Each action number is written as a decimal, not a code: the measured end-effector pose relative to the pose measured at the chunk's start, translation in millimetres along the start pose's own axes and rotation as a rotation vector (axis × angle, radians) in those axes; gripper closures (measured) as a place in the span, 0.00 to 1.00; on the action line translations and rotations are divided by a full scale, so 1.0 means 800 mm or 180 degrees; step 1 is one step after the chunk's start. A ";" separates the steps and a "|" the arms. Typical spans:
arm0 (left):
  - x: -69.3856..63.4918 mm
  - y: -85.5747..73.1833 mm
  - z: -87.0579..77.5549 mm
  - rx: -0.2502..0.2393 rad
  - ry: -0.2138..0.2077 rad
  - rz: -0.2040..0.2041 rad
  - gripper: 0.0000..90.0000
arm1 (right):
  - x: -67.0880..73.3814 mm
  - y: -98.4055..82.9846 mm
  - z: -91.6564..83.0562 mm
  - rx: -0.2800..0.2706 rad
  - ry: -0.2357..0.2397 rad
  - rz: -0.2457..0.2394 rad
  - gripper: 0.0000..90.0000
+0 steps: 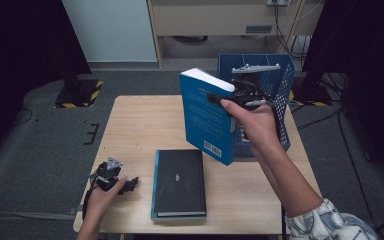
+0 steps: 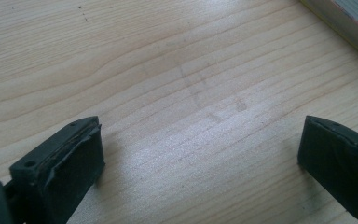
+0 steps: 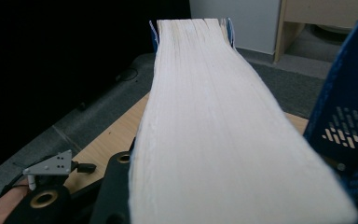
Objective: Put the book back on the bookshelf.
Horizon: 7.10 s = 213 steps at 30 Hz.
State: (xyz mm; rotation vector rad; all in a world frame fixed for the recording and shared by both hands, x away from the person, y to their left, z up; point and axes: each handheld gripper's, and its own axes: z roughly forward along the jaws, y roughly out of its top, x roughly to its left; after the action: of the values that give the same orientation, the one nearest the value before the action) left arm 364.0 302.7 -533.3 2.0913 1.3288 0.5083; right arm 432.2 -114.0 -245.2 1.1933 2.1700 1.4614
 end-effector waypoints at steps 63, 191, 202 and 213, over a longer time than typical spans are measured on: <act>-0.006 -0.002 0.001 -0.0076 -0.0039 0.0053 0.00 | -0.116 0.011 0.008 -0.0191 -0.1090 0.0565 0.67; -0.005 -0.003 0.003 -0.0125 -0.0078 0.0088 0.00 | -0.123 -0.080 0.087 0.0143 -0.1357 0.0578 0.66; -0.005 -0.003 0.003 -0.0120 -0.0082 0.0096 0.00 | -0.113 -0.084 0.086 0.0135 -0.1330 0.0495 0.61; -0.005 -0.003 0.003 -0.0125 -0.0078 0.0104 0.00 | -0.107 -0.066 0.080 0.0173 -0.1181 0.0401 0.53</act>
State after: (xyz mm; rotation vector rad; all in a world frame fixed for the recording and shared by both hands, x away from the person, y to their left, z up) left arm 362.0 299.6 -536.6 2.0837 1.2628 0.5171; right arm 499.7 -144.6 -338.5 1.5075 1.9217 1.1203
